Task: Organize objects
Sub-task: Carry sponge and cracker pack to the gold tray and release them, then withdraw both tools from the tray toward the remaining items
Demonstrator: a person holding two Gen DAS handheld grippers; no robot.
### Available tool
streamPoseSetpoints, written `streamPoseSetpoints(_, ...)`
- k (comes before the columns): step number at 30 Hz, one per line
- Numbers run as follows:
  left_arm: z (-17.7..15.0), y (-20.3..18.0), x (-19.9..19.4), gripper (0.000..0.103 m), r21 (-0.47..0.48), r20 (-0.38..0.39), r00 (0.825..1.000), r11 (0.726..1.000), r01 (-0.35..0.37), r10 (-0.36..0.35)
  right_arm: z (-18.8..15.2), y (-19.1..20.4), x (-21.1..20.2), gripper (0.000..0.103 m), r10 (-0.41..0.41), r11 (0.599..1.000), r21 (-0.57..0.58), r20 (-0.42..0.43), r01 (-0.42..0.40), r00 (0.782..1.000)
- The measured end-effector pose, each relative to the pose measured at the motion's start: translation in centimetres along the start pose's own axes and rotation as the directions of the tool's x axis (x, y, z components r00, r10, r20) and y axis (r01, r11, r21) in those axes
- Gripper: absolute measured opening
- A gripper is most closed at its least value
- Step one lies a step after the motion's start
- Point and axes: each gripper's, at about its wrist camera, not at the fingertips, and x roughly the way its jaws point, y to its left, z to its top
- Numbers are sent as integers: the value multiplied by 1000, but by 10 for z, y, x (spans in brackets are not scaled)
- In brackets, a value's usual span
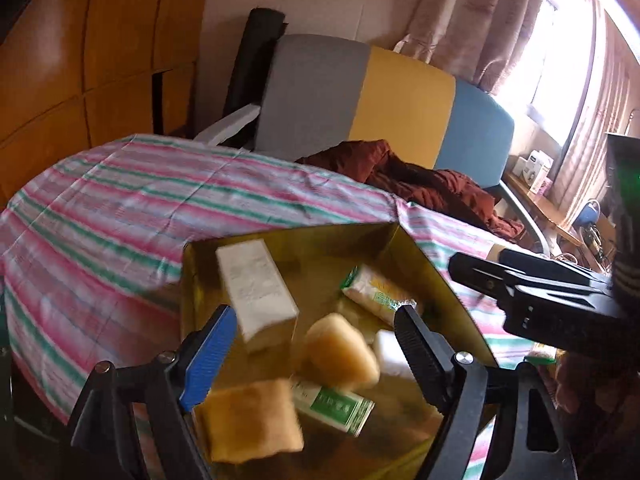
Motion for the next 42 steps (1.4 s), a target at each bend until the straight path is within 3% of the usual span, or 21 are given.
streamPoseSetpoints(8,-30,10,-15,83,-14,-29,999,999,-36,36,-31,17,-25,89,-97,993,-62,34,99,995)
streamPoseSetpoints(15,-37,15,-24,83,-27,-26,998,998,-61,60,-47,26,-45,93,-149,984,-82,74,155,986)
streamPoseSetpoints(42,-38,-10,-33,83,30,-12,998,998,-54,54,-57,11,-86,95,-206,976,-50,140,214,969)
